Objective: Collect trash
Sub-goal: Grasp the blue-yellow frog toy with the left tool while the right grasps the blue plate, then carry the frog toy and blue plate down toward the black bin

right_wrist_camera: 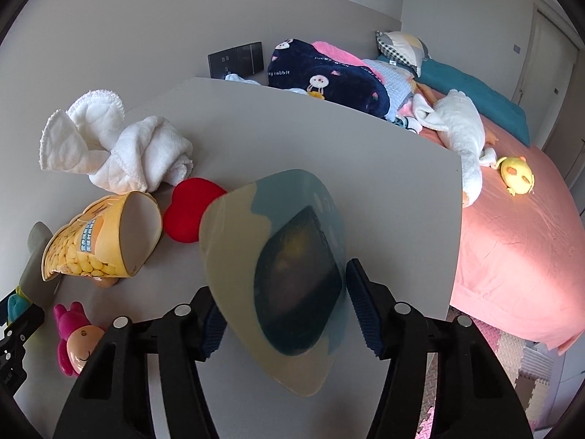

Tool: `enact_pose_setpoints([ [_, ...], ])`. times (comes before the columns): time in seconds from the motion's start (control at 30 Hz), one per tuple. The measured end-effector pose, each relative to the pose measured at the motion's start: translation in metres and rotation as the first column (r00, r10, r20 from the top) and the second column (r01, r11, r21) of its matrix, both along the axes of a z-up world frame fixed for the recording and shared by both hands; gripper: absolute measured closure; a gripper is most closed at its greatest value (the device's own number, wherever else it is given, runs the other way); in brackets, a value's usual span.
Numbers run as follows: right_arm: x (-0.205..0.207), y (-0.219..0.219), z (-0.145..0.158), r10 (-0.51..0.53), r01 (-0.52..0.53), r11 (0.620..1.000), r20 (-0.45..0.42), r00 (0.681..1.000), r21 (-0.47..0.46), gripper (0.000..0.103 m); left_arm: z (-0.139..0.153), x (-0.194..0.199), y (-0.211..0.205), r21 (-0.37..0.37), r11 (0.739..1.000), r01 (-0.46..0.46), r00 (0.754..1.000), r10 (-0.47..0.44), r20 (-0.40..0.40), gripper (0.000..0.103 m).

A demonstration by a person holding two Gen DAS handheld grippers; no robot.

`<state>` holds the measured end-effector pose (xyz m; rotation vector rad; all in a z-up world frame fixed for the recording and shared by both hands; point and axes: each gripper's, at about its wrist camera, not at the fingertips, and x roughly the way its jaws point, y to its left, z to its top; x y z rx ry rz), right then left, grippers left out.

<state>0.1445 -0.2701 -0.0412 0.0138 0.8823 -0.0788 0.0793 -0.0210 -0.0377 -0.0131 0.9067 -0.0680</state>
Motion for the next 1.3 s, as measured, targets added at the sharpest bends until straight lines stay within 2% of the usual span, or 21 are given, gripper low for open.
enact_pose_setpoints([
  [0.33, -0.023, -0.014, 0.009, 0.006, -0.005, 0.981, -0.007, 1.000, 0.192, 0.046, 0.000, -0.005, -0.001, 0.016, 1.000, -0.019, 1.000, 0.019, -0.014, 0.047],
  [0.57, -0.052, -0.016, 0.026, 0.013, -0.019, 0.981, 0.033, 0.999, 0.193, 0.046, 0.006, -0.018, 0.004, 0.008, 0.998, -0.059, 0.998, 0.059, 0.001, 0.047],
  [0.87, -0.087, -0.021, 0.047, 0.034, -0.050, 0.978, 0.080, 0.996, 0.204, 0.046, 0.014, -0.046, -0.006, 0.015, 0.998, -0.055, 0.998, 0.055, -0.001, 0.047],
  [1.3, -0.142, -0.044, 0.062, 0.029, -0.054, 0.976, 0.117, 0.993, 0.213, 0.045, 0.036, -0.079, -0.045, -0.003, 1.000, 0.014, 0.999, -0.014, 0.044, 0.047],
])
